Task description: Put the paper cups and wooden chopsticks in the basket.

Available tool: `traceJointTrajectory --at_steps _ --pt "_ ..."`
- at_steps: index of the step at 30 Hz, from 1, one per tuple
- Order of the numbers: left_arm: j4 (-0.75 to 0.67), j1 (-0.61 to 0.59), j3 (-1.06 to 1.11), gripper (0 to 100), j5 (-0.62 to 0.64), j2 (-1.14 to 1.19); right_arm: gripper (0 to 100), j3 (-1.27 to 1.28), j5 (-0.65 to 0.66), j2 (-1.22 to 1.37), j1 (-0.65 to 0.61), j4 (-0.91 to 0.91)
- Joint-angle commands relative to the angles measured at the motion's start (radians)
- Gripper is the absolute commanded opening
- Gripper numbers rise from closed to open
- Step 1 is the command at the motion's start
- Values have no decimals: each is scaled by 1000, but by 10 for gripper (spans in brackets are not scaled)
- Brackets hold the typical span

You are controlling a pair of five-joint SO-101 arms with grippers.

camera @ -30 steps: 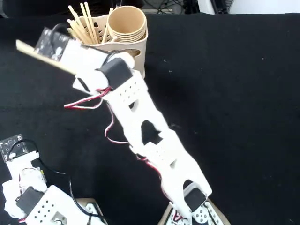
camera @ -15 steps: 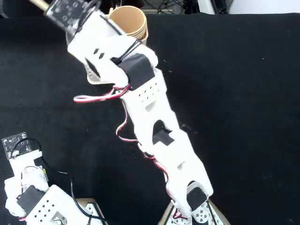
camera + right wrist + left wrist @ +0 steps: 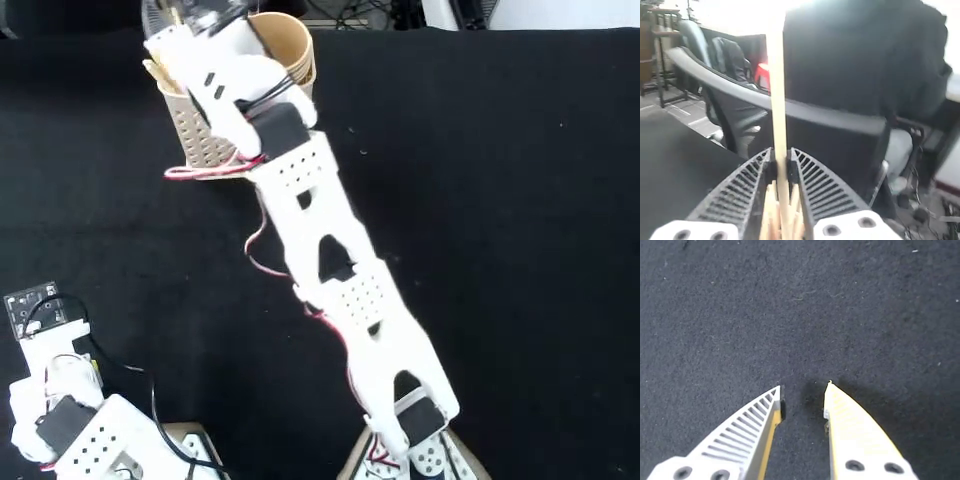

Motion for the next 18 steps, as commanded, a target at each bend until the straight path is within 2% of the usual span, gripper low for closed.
traceJointTrajectory --at_steps 1,18 --pt "15 13 12 152 -6 -12 12 -41 -28 -2 51 -23" --pt "12 15 12 152 -6 -12 25 -41 -23 99 15 41"
